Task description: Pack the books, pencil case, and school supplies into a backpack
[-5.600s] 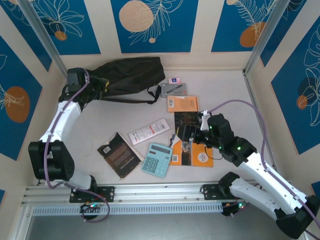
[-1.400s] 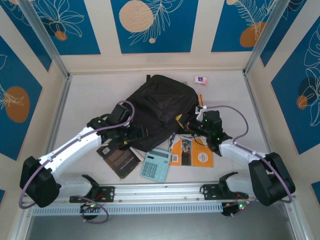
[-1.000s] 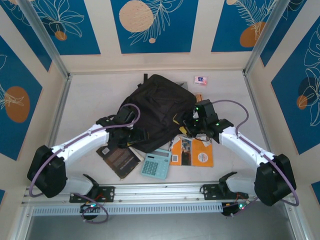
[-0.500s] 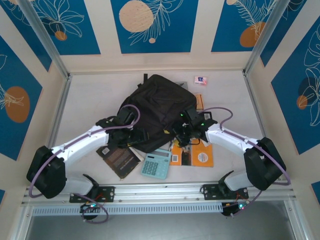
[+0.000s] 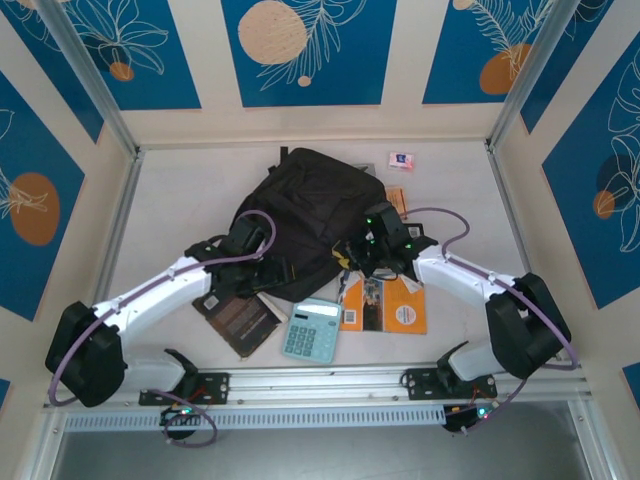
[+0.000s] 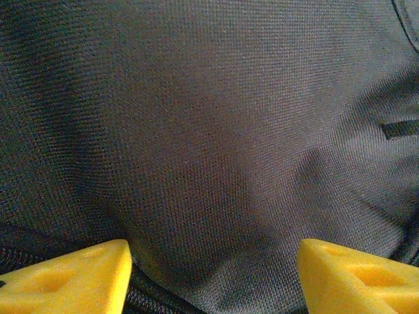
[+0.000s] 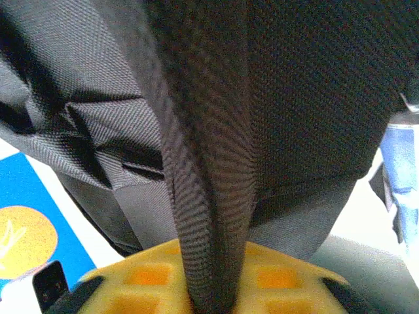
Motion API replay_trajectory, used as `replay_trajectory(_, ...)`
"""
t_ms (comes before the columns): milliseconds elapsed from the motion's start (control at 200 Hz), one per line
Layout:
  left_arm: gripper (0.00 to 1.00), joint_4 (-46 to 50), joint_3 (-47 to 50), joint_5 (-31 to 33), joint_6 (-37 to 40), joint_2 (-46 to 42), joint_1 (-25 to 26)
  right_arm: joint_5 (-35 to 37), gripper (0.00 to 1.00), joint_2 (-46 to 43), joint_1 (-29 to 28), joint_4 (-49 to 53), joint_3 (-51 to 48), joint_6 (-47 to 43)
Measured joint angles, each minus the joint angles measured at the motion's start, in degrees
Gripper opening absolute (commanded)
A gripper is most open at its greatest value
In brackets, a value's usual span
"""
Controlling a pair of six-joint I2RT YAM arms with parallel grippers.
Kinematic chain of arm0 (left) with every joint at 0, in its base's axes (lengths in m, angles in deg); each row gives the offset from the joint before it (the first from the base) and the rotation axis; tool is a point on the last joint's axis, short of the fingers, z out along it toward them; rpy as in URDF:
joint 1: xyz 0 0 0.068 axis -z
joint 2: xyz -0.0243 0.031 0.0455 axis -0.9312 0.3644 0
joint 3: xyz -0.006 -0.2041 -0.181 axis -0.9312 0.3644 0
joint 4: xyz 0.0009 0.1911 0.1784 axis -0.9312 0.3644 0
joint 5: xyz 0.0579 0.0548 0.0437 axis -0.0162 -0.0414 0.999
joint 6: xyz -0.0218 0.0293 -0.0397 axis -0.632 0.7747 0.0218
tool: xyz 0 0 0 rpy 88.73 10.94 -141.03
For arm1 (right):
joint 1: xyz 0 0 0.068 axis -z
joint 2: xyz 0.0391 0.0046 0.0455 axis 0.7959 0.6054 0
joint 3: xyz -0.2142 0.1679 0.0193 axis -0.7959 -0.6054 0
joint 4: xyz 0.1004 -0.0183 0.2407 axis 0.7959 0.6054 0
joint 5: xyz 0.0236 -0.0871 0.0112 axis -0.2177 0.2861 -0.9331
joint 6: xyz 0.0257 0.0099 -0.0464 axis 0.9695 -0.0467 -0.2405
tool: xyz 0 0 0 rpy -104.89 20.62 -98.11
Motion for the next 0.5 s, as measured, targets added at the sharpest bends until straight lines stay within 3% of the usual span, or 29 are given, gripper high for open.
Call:
replay_trajectory(85, 0.66, 0.1, 0.1, 0.2, 0.2, -0.7, 0.0, 0.0, 0.0, 0.0, 0.0, -5.9, -2.6, 0.4)
replay_trajectory(295, 0.71, 1.6, 0.2, 0.8, 0.5, -4.6, -0.2, 0.5, 0.0, -0.1, -0.6, -32.3, -14.5, -1.2)
replay_trajectory(500, 0.74, 3.6, -1.4, 0.3, 1.2, -10.0, -2.4, 0.4, 0.0, -0.1, -1.9, -47.9, -15.8, -7.3)
